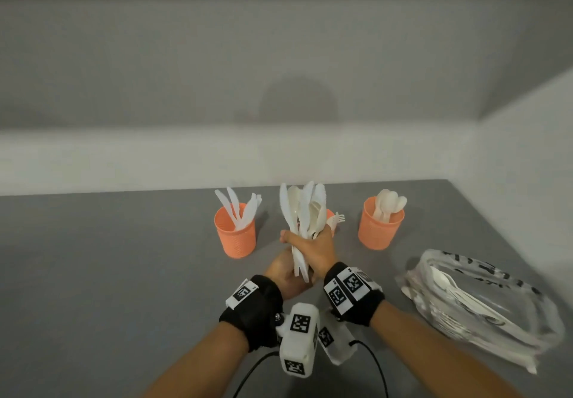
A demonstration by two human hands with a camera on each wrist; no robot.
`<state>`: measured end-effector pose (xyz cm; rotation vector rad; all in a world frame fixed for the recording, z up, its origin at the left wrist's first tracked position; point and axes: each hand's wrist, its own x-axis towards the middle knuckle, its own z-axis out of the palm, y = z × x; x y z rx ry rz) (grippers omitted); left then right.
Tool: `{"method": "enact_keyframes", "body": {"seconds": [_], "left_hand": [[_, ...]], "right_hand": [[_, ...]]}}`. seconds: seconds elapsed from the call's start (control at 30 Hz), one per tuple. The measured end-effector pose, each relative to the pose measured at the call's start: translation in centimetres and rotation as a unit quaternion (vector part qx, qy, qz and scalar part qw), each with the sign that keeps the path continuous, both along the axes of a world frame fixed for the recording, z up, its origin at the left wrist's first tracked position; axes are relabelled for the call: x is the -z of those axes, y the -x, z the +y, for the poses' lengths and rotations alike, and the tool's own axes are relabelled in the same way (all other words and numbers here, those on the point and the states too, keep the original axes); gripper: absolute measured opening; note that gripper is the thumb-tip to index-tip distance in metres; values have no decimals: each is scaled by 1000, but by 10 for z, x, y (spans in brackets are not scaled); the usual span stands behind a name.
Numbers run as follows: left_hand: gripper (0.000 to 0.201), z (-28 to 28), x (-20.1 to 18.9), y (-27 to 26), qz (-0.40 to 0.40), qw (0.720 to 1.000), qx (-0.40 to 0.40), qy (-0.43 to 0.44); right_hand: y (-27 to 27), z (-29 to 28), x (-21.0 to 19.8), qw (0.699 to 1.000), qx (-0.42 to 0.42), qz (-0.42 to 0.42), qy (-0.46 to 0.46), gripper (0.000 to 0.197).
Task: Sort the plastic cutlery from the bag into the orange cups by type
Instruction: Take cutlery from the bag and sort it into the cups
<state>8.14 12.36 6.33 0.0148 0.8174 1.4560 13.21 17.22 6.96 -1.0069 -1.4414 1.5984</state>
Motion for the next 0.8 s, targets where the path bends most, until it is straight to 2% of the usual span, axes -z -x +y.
{"method": "enact_keyframes", "body": {"seconds": [0.07,0.17,0.27,0.33,0.5,0.57,0.6,0.67,0.73,0.8], "left_hand": [[41,1,-1,3,20,1000,21,-12],[41,1,3,11,89,994,60,-5],[33,-3,1,19,149,984,96,-20],[39,-2,1,22,184,974,124,-32],[39,2,-7,18,222,958,175,-50],[35,5,-8,11,286,934,208,-52],[28,6,-8,7,330,913,232,-56],[20,10,-8,-1,404,882,237,-58],[19,14,-6,-5,431,874,219,-56],[4,14,-10,-7,409,880,232,-67]], "right_hand": [[2,3,-1,1000,-16,-11,-11,44],[-2,16,-11,1000,-5,13,9,27],[-12,32,-19,996,-22,54,72,34],[-17,35,-22,994,-51,49,88,32],[-26,38,-24,991,-83,60,90,10],[-29,40,-21,991,-95,53,84,14],[-30,40,-20,989,-108,50,84,19],[-31,40,-16,988,-128,31,77,30],[-33,43,-16,984,-163,16,75,26],[-39,47,-19,971,-215,8,103,15]]}}
